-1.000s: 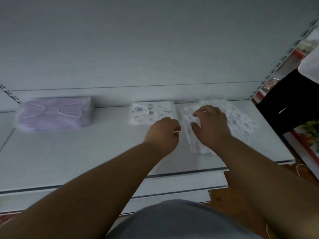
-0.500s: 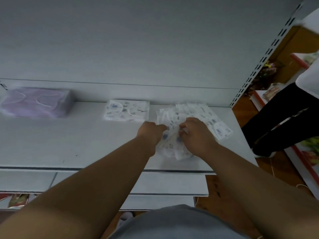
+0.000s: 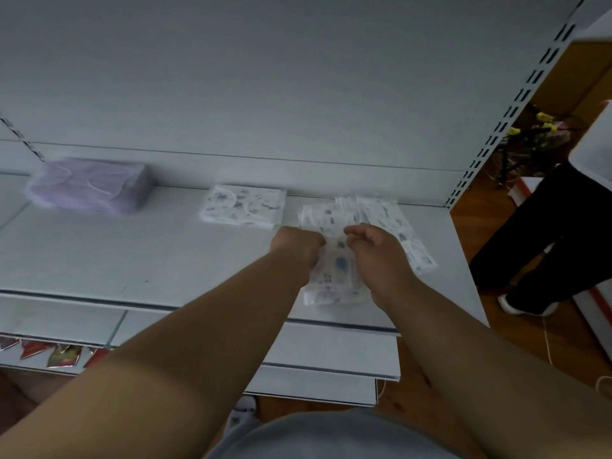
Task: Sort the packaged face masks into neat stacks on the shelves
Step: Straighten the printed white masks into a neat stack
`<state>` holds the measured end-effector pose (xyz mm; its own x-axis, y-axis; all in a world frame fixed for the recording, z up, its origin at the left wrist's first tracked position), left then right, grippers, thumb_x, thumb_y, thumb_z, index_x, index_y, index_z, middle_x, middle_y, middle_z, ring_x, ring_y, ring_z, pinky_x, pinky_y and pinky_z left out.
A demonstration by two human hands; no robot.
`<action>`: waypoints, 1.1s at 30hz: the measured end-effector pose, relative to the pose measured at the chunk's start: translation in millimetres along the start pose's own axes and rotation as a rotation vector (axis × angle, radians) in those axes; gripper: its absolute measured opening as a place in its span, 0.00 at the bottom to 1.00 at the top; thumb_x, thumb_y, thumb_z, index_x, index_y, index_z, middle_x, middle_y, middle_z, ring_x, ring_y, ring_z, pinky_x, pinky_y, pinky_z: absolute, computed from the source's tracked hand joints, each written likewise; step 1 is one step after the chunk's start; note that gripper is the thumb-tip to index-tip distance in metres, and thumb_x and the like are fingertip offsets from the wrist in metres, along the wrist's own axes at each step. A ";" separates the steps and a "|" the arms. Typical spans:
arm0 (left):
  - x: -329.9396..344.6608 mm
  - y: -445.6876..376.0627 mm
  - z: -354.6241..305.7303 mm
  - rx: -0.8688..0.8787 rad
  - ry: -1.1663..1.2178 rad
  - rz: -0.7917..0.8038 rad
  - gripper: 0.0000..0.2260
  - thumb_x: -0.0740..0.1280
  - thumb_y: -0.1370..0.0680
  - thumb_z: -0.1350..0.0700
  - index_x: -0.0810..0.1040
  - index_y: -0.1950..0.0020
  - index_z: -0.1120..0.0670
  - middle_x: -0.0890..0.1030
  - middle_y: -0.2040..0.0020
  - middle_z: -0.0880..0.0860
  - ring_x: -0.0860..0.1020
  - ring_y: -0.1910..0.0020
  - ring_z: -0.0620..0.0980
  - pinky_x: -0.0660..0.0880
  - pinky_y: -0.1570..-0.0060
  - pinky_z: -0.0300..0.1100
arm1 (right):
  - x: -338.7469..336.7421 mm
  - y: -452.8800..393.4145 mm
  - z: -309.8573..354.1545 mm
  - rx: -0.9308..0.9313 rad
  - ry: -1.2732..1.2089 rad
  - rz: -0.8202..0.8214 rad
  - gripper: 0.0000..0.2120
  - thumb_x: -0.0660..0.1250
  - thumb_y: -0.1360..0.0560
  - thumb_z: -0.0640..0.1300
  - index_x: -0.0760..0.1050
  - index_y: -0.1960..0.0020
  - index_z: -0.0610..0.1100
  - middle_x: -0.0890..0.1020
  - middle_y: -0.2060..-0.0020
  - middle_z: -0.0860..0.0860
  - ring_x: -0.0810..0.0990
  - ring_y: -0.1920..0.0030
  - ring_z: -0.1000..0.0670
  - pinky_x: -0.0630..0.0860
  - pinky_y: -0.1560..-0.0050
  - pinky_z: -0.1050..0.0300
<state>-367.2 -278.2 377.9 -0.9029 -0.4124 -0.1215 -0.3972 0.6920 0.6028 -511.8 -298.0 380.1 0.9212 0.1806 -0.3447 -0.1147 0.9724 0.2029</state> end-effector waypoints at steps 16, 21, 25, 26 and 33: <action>-16.1 1.6 -8.2 0.128 -0.119 0.026 0.10 0.74 0.29 0.59 0.80 0.49 0.56 0.83 0.52 0.58 0.83 0.54 0.60 0.82 0.52 0.58 | 0.5 6.3 -6.4 -0.106 0.073 -0.007 0.15 0.63 0.19 0.49 0.72 0.33 0.49 0.77 0.42 0.55 0.75 0.43 0.56 0.69 0.42 0.63; -36.8 -16.0 -4.8 0.157 -0.114 0.075 0.20 0.74 0.40 0.53 0.81 0.49 0.56 0.84 0.51 0.59 0.84 0.54 0.60 0.82 0.51 0.58 | 13.4 7.8 -3.3 -0.088 0.233 -0.002 0.20 0.61 0.18 0.53 0.68 0.28 0.48 0.73 0.32 0.49 0.72 0.34 0.51 0.67 0.37 0.60; -53.6 -24.0 -5.7 0.151 -0.039 0.148 0.21 0.74 0.39 0.55 0.81 0.46 0.56 0.83 0.48 0.60 0.84 0.52 0.62 0.81 0.50 0.60 | 27.0 13.4 7.6 -0.074 0.189 -0.018 0.21 0.61 0.19 0.53 0.68 0.28 0.49 0.73 0.31 0.49 0.71 0.32 0.51 0.69 0.31 0.53; -57.0 -19.2 -6.7 0.151 0.011 0.189 0.20 0.74 0.37 0.58 0.80 0.45 0.57 0.83 0.46 0.62 0.84 0.51 0.63 0.80 0.49 0.62 | 30.3 14.9 10.2 -0.080 0.175 -0.018 0.21 0.62 0.19 0.53 0.68 0.28 0.48 0.73 0.31 0.50 0.71 0.32 0.52 0.68 0.31 0.54; -105.0 -14.2 -0.1 0.227 0.196 0.444 0.18 0.65 0.22 0.68 0.76 0.33 0.60 0.81 0.40 0.64 0.81 0.43 0.65 0.78 0.44 0.61 | 77.5 23.0 33.2 -0.039 -0.013 0.003 0.31 0.69 0.23 0.52 0.60 0.24 0.48 0.73 0.38 0.54 0.74 0.39 0.54 0.68 0.41 0.61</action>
<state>-266.8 -244.8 382.1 -0.9530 -0.1389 0.2692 -0.0293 0.9268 0.3744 -430.6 -266.5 388.4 0.9255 0.1822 -0.3321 -0.1319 0.9768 0.1685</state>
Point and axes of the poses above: each hand's wrist, its own y-axis away from the middle knuckle, its own x-axis out of the palm, z = x × y, the point moved 3 cm from there along -y, towards the middle knuckle
